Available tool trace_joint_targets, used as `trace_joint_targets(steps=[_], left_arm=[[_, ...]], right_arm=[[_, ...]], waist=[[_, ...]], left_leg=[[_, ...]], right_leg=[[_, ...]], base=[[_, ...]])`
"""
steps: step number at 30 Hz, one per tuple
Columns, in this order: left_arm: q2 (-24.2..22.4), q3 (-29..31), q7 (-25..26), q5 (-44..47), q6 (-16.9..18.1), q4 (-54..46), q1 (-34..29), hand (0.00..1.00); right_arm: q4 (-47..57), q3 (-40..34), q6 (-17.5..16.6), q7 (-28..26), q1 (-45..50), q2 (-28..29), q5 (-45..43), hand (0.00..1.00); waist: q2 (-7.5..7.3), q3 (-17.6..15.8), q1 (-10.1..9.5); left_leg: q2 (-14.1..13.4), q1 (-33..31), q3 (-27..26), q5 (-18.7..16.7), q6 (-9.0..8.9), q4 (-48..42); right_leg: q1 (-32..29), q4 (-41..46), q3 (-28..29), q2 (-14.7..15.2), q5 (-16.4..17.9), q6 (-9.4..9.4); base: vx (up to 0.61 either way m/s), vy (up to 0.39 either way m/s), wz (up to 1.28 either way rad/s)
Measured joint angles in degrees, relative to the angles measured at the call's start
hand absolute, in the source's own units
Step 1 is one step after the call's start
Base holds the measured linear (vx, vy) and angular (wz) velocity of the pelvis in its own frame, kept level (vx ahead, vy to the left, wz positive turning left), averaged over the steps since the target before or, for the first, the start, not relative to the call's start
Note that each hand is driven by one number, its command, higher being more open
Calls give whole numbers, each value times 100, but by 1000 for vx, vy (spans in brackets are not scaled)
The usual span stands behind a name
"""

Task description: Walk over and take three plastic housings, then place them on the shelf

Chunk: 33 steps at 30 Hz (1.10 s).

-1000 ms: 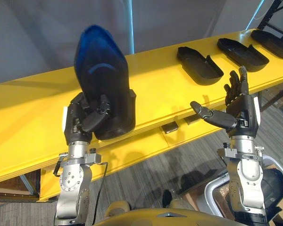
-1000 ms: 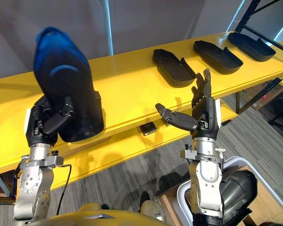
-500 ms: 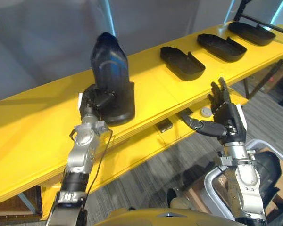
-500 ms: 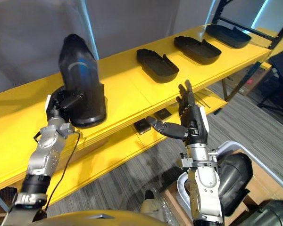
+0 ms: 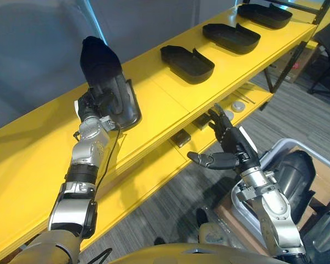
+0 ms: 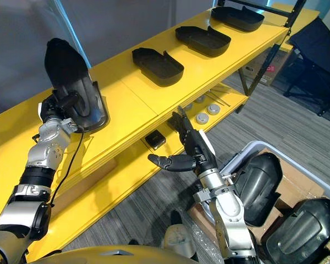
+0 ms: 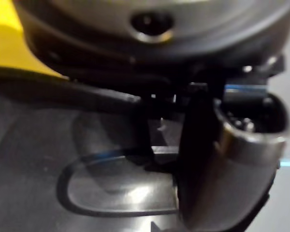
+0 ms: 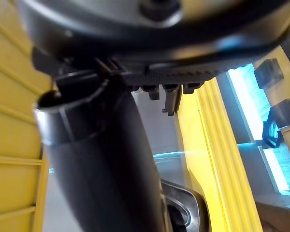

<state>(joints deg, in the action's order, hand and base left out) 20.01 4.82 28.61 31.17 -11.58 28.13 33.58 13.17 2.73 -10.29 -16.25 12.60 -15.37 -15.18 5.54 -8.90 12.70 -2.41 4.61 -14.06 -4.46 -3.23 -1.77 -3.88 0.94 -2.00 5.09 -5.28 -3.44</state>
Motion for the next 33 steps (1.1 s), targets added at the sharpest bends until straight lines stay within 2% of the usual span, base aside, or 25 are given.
trace_joint_targets(steps=[3,5,11,16,17,19,21,25,33], left_arm=[[130,54,90,504,-199,136,223,0],[137,52,80,818,-245,202,248,0],[66,-14,197,1178,-92,226,265,0],[73,-39,526,1144,133,232,315,0],[73,-37,622,1144,173,244,375,100],[76,-39,835,1147,218,282,533,100],[91,-45,893,1150,323,279,603,100],[182,-51,955,1155,408,237,674,100],[193,-59,618,1248,286,105,673,100]], right_arm=[[135,95,13,-13,8,0,-153,100],[282,122,62,-11,9,0,-205,100],[358,395,124,68,-11,4,-203,100],[496,667,192,206,0,-3,-225,100],[576,690,209,228,1,-14,-343,100],[796,702,211,294,-10,-68,-395,100],[912,751,211,301,-65,-76,-439,100],[1025,908,210,316,-91,-171,-439,100],[1031,1112,210,367,5,-251,-445,100]], waist=[[-34,-206,15],[-21,-326,37],[58,-425,54],[45,-645,88],[42,-716,104],[67,-812,163],[69,-874,156],[60,-1004,156],[57,-1008,43]], left_leg=[[-13,-5,-103,-48,-36,-21],[-28,-14,-213,-102,17,-32],[-38,-23,-361,-61,34,-99],[-27,-20,-485,-130,-23,-121],[-49,-24,-599,-156,-16,-153],[-181,-145,-1155,-178,10,-268],[-184,-258,-1302,-169,11,-330],[-197,-327,-1441,-133,15,-336],[-210,-323,-1444,-25,42,-320]], right_leg=[[-22,-1,81,-13,-25,-24],[-45,-1,96,-10,-38,-31],[-63,35,116,19,-38,-36],[-113,103,206,35,-28,-44],[-117,103,223,47,-31,-51],[-275,163,235,106,-26,-97],[-431,206,290,134,-59,-144],[-523,210,331,152,-84,-178],[-508,237,234,175,-94,-169]], base=[[-67,5,-13],[-29,13,-8],[10,23,1],[-39,17,-8],[-72,15,-1],[-84,1,5],[-71,-2,-9],[-44,-18,-4],[-8,-11,4]])
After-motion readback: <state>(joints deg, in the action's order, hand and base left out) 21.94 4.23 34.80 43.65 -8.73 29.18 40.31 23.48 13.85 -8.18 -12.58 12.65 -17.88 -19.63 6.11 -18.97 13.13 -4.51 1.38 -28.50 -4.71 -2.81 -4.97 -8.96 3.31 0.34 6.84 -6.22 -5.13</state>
